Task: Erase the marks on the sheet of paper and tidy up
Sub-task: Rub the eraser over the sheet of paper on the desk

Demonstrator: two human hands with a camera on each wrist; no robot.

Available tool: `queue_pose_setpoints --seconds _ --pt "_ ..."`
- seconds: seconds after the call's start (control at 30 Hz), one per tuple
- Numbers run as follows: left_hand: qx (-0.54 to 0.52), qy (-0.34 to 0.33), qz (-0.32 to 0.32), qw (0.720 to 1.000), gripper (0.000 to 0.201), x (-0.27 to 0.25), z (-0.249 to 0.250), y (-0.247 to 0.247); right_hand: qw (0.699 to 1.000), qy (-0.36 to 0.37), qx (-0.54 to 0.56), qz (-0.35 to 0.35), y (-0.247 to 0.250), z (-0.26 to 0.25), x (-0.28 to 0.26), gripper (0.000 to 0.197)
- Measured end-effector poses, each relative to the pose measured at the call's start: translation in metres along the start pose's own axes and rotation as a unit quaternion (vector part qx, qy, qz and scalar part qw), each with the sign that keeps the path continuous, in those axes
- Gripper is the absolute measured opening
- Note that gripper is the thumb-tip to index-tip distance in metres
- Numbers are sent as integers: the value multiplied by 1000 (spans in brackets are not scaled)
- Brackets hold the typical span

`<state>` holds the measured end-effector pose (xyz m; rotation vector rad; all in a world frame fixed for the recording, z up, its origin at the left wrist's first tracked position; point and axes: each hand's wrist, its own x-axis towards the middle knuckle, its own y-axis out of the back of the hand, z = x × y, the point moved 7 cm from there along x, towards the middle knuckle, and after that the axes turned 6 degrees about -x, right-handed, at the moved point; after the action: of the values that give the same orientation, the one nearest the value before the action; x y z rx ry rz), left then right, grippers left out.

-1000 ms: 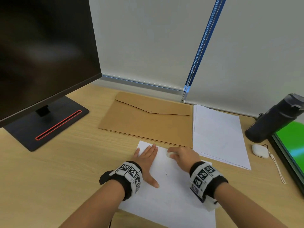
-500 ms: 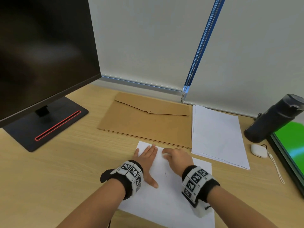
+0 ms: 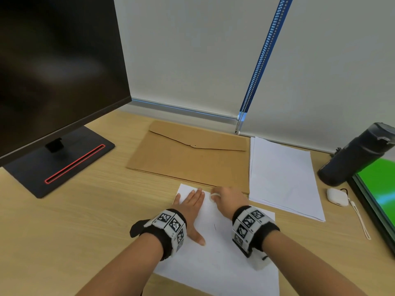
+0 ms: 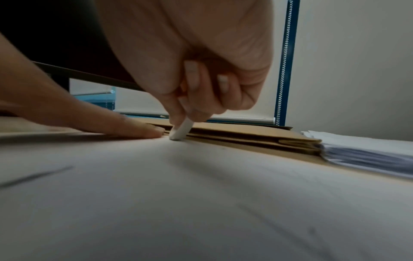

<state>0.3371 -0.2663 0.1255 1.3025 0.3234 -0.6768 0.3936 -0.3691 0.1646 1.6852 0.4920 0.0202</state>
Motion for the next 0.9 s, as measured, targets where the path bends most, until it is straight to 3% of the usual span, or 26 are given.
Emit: queue_pose_setpoints --seconds 0.13,0.3,0.53,0.73,0.9 --pt "-5 6 -1 1000 132 1 -1 -1 1000 -5 17 21 3 -7 7 28" --pt "-8 5 1 1000 132 0 -1 -1 999 25 -10 -18 -11 0 -13 26" --pt "-1 5 -1 1000 131 0 -1 0 999 -21 39 20 1 -2 5 28" --pt "-2 4 -1 1000 132 1 -1 -1 999 7 17 -28 -15 6 -22 26" --pt "5 6 -9 1000 129 -1 0 1 1000 -22 8 17 3 9 1 30"
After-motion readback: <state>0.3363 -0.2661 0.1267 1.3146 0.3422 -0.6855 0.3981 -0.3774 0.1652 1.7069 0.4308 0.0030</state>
